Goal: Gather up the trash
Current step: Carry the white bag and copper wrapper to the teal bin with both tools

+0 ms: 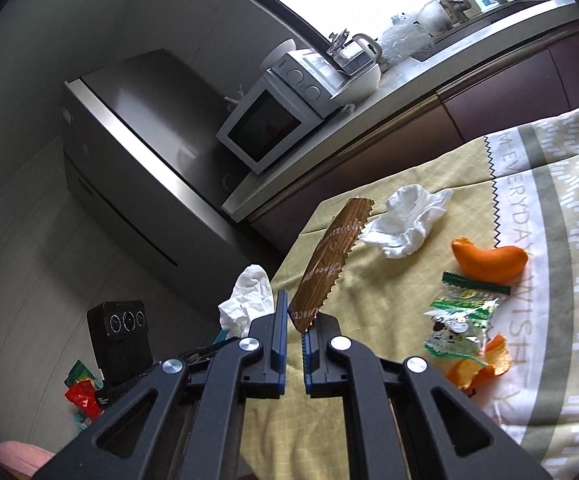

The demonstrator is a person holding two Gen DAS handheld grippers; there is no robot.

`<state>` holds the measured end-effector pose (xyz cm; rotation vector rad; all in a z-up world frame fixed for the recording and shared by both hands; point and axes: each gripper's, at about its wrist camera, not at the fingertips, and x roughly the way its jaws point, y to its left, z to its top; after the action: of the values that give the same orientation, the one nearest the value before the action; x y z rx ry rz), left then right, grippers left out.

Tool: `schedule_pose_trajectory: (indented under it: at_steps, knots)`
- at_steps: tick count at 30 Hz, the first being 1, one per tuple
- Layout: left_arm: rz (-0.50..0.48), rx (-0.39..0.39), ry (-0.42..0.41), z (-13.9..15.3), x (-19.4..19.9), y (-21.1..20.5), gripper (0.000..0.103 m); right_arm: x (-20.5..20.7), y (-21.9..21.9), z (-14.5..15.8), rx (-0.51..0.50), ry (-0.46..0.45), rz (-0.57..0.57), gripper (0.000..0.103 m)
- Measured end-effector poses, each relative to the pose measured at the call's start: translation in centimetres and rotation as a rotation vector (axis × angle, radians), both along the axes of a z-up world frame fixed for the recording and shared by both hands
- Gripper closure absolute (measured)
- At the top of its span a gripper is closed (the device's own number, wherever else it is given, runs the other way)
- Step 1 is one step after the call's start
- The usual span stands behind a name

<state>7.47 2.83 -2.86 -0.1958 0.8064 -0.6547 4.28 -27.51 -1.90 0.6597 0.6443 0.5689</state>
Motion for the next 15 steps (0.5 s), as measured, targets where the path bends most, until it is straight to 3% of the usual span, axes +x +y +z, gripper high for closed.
schedule_pose_trajectory:
  at_steps: [15]
  knots:
    - [0.131,-0.009,0.01,-0.4,-1.4,7.9,0.096,2.0,8.0,-0.1,-0.032,0.011,0.178,0.098]
